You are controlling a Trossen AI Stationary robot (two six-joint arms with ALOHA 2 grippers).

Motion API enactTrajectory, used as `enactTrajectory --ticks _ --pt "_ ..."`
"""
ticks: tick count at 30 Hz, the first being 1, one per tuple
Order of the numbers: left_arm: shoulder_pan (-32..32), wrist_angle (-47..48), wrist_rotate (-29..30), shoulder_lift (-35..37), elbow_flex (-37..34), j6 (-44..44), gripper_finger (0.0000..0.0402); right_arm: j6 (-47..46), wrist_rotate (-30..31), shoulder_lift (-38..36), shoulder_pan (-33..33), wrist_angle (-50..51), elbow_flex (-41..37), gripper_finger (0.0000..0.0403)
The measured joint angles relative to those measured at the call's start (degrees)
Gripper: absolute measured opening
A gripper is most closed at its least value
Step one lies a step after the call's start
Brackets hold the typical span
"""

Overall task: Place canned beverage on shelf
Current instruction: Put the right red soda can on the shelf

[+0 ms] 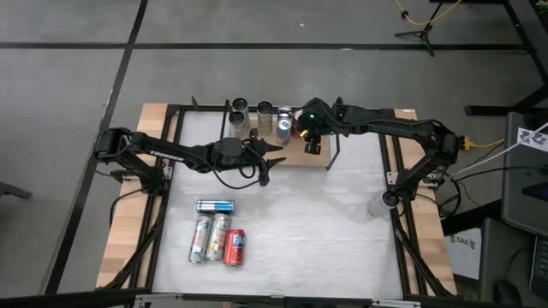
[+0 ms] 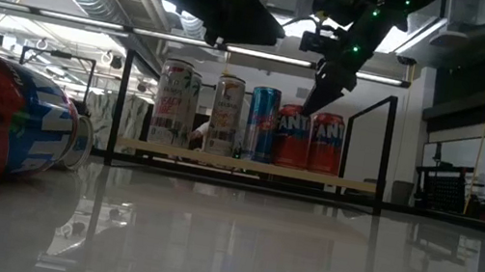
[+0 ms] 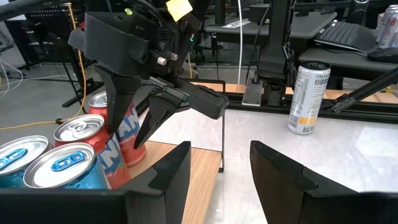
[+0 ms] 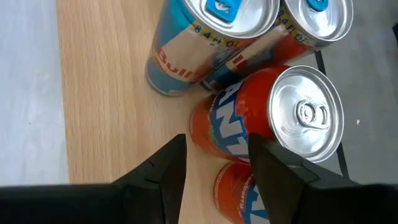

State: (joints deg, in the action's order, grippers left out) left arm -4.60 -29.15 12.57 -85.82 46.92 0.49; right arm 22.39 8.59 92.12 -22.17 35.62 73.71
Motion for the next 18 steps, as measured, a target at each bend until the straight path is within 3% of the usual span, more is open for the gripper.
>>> enactTrajectory --ticks 6,11,18 --pt "0.0 0.0 0.0 0.0 0.0 0.0 0.0158 -0.3 0.5 0.0 0.0 0.0 0.0 0.0169" --pt "0.0 0.0 0.0 0.0 0.0 0.0 0.0158 -1.8 4.9 0.0 0.0 0.1 0.0 0.0169" --pt "0.0 0.0 0.0 0.0 0.0 0.0 0.0158 -1.8 5.0 0.0 0.0 0.1 0.0 0.0169"
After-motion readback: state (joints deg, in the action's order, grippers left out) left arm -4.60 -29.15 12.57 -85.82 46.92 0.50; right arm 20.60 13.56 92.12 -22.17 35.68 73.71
